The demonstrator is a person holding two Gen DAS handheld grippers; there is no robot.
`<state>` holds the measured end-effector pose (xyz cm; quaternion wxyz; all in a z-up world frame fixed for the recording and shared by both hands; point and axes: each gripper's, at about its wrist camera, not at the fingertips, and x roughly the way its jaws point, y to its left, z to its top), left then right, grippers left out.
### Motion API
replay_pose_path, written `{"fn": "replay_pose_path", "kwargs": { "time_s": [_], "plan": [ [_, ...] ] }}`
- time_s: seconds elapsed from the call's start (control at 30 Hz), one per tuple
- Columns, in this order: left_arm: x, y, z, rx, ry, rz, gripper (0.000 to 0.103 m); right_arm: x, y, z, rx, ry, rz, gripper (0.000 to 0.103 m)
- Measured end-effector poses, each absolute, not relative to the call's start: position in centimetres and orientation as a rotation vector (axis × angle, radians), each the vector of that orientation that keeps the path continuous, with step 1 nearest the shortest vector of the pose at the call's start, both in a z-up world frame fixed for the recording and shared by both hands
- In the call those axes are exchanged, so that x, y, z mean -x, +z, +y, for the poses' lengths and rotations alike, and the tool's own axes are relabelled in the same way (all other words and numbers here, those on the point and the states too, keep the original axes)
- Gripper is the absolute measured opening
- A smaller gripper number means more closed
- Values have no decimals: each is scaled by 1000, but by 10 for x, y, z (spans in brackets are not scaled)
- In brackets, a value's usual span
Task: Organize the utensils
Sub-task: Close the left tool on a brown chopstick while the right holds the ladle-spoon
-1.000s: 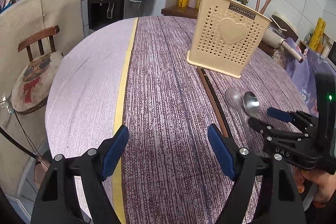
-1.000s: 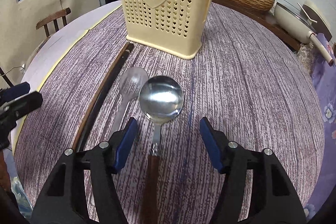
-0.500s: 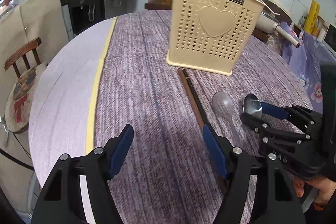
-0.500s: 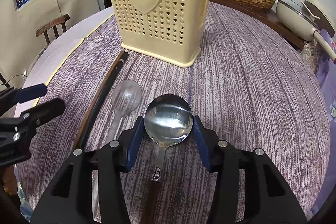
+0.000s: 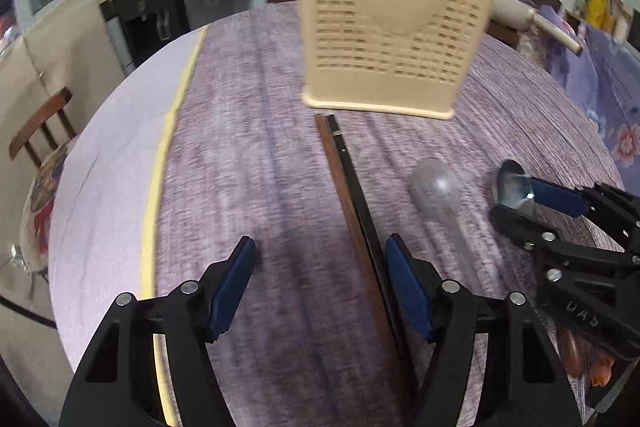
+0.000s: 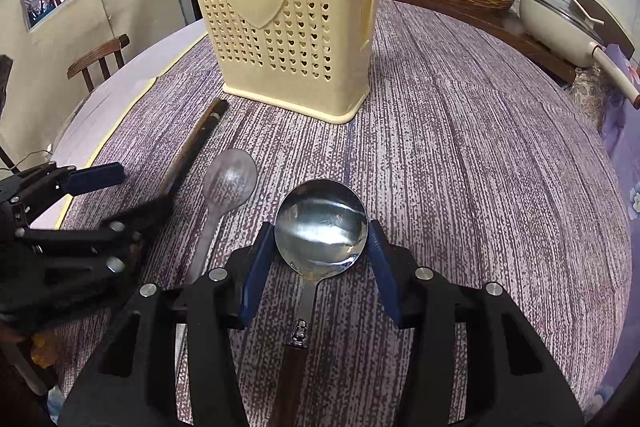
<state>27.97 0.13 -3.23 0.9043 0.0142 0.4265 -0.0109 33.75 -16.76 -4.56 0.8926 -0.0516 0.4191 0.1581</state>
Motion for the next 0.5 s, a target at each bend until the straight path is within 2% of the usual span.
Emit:
{"fn": "replay_pose_path", "kwargs": {
  "time_s": [0.13,0.33,0.5],
  "plan": [
    [-268,-17,39,106,0,837,67,-337,-46,-167,117,323,868,48],
    [-284,-12,41,61,32,834,65,-337,-46,-168,111,326,868,48],
    [-305,-18,28,51,-12,882,52,-337,-46,-167,113,325,868,48]
  ]
}}
